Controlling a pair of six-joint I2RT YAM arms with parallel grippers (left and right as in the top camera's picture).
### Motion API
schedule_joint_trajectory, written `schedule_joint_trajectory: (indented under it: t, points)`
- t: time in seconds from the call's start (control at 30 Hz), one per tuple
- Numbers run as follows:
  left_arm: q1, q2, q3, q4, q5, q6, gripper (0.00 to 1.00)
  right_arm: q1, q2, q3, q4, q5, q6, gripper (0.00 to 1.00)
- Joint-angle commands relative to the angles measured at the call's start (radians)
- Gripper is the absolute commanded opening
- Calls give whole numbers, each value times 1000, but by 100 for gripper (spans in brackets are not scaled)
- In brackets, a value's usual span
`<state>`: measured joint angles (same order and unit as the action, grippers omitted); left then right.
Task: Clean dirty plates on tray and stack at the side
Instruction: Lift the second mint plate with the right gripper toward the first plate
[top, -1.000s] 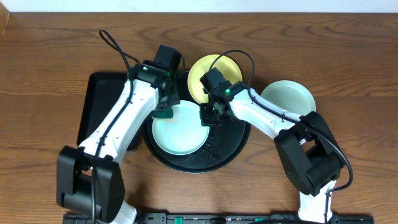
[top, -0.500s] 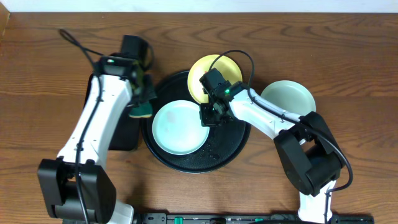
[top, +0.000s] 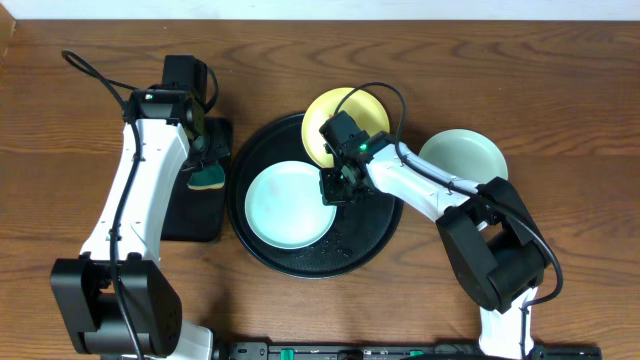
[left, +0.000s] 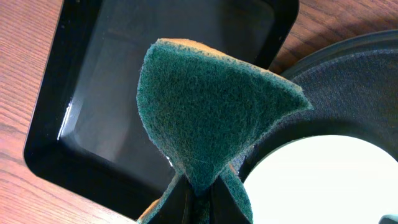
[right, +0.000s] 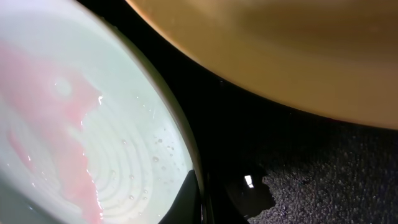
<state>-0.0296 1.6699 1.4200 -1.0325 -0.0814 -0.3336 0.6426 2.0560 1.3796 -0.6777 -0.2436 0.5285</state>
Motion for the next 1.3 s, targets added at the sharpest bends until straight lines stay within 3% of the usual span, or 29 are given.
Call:
schedule_joint_trajectory:
  t: [0.0, 0.3, 0.53, 0.8, 1.27]
  points:
    - [3, -18, 24, 2, -5, 26, 7, 10, -64, 15, -23, 90, -37, 1]
    - [3, -18, 23, 22, -5, 26, 7, 63, -292, 15, -96, 360, -127, 1]
    - [3, -17, 22, 24, -5, 26, 7, 169, -426, 15, -110, 713, -171, 1]
    - [3, -17, 22, 24, -5, 26, 7, 349, -447, 15, -108, 1202, -220, 1]
    - [3, -17, 22, 24, -5, 26, 7, 550, -447, 15, -35, 1765, -257, 1]
